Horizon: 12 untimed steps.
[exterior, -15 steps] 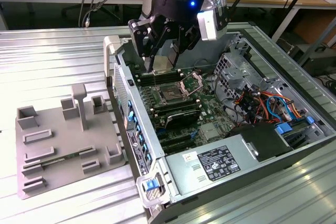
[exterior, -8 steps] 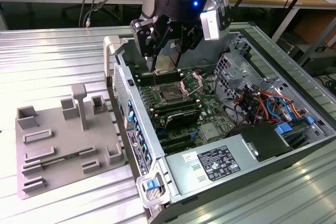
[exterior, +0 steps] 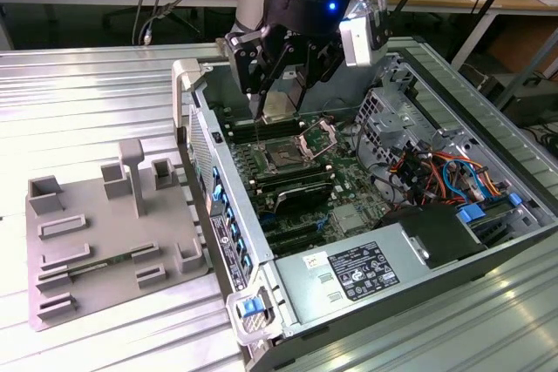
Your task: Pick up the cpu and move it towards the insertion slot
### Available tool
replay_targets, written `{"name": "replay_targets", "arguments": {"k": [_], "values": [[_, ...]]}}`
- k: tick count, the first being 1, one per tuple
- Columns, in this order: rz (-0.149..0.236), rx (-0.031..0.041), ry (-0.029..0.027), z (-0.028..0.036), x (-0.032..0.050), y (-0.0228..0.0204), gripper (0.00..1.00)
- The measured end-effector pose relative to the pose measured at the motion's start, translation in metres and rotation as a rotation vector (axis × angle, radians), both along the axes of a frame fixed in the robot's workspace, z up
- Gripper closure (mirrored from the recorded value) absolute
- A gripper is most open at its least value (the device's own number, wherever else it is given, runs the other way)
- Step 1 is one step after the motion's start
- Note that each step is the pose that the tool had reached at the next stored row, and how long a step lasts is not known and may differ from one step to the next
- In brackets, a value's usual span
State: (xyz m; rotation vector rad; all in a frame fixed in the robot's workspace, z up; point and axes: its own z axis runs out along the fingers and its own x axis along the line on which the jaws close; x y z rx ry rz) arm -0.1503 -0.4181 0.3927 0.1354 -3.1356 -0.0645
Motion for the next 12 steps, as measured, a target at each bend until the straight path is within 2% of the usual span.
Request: {"name": "replay_targets", "arguments": {"k": [12], "values": [[0.0, 0.0001, 0.0, 0.0, 0.0078, 0.0, 0.45]]}}
